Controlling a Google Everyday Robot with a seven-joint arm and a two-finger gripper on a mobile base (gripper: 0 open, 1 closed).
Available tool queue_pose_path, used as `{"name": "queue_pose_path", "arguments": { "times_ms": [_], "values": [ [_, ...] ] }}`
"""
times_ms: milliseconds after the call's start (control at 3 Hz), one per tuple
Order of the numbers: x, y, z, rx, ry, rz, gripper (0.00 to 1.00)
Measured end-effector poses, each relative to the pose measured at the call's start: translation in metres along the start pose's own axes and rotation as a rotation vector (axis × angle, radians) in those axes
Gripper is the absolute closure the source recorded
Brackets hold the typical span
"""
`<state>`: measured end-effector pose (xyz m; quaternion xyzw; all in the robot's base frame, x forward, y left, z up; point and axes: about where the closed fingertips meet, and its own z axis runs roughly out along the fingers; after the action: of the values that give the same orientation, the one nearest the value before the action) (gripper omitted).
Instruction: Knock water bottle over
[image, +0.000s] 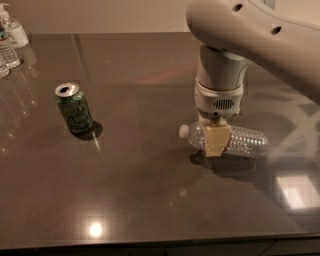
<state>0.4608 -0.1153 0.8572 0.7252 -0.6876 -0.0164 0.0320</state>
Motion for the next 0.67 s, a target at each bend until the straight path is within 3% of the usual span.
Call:
{"name": "queue_pose_path", "arguments": {
  "times_ms": [667],
  "values": [
    [0.0042, -0.0057, 0.0161, -0.009, 0.038, -0.011, 0.13]
  ]
}}
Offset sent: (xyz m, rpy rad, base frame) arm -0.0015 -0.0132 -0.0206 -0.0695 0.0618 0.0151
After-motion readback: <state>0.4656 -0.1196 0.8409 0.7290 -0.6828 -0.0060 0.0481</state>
